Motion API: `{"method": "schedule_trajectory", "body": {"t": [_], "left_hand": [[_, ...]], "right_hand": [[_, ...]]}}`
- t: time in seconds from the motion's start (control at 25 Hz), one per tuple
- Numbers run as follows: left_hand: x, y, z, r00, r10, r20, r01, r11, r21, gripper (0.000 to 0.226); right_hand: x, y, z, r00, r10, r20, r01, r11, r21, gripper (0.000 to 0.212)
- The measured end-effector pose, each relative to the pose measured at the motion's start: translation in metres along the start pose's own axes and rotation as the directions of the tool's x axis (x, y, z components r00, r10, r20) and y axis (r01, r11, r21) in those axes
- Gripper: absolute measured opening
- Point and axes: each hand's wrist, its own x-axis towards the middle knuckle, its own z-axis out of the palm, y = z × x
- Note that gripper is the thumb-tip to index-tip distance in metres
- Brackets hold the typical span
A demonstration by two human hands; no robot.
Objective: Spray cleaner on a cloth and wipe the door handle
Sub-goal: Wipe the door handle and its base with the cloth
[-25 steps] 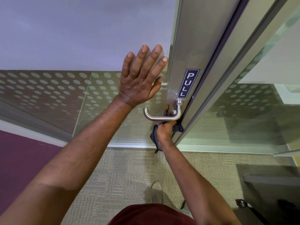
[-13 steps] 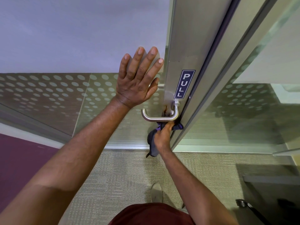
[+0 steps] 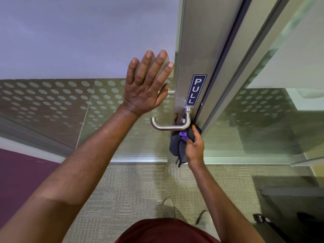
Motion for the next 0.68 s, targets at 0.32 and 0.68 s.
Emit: {"method": "schedule_trajectory", "body": {"t": [0.32, 0.68], "left_hand": [[-0.003, -0.002, 0.000, 1.000, -0.008, 0.016, 0.008, 1.000, 0.000, 0.069], [0.000, 0.004, -0.002, 1.000, -0.014, 0.010, 0.014, 1.000, -0.005, 0.064]], "right_hand": [[0.002, -0.033, -0.014, 0.929, -0.364, 0.065, 0.357, 0.930, 0.090, 0.072], [0.010, 0.010, -0.018, 0.841, -0.523, 0.136, 0.541, 0.810, -0.227, 0.097]]}}
